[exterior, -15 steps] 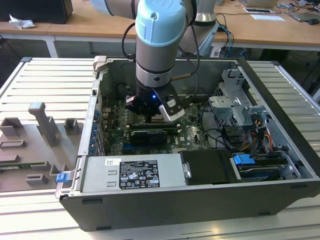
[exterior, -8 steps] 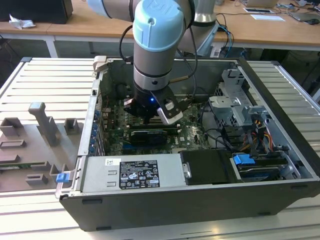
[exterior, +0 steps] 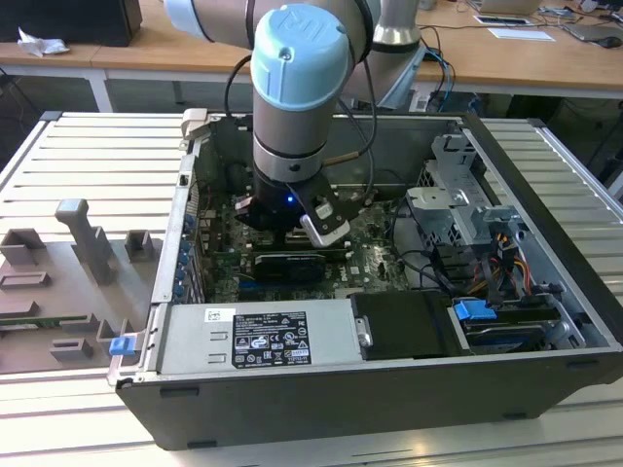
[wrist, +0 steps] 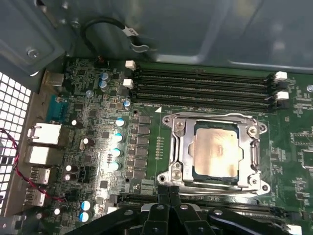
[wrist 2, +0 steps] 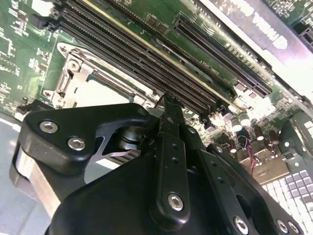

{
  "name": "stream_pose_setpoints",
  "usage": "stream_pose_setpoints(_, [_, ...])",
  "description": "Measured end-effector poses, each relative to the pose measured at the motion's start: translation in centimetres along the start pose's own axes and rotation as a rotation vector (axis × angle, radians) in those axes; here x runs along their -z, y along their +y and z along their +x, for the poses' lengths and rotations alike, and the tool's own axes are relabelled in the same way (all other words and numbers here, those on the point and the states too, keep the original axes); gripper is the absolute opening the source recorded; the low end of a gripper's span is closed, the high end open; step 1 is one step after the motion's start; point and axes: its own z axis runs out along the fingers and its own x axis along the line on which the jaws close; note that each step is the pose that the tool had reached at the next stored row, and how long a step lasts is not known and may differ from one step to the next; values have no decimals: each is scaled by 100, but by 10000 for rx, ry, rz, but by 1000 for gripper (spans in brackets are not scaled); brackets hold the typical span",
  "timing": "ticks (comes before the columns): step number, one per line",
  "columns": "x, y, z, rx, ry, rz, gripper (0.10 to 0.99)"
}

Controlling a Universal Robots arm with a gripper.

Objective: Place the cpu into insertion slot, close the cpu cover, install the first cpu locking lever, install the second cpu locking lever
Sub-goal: 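Install the second cpu locking lever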

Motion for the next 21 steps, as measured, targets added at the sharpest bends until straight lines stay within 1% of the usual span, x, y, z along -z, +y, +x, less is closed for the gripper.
stream_pose_setpoints(4, [-76, -19, 2, 24, 5, -18, 106])
stream_pose_setpoints(6, [-83, -22, 5, 42, 10, -38, 106])
stream_pose_setpoints(8, [-88, -21, 6, 55, 9, -82, 106])
stream_pose_setpoints(11, [-100, -19, 8, 72, 0, -214, 106])
stream_pose_setpoints(16, [-116, -22, 7, 96, -6, -371, 106])
stream_pose_setpoints(18, [-129, -24, 8, 105, -14, -468, 106])
stream_pose_setpoints(20, [-149, -29, 8, 114, -17, -527, 106])
stream_pose_setpoints(21, [-153, -30, 12, 136, -11, -541, 106])
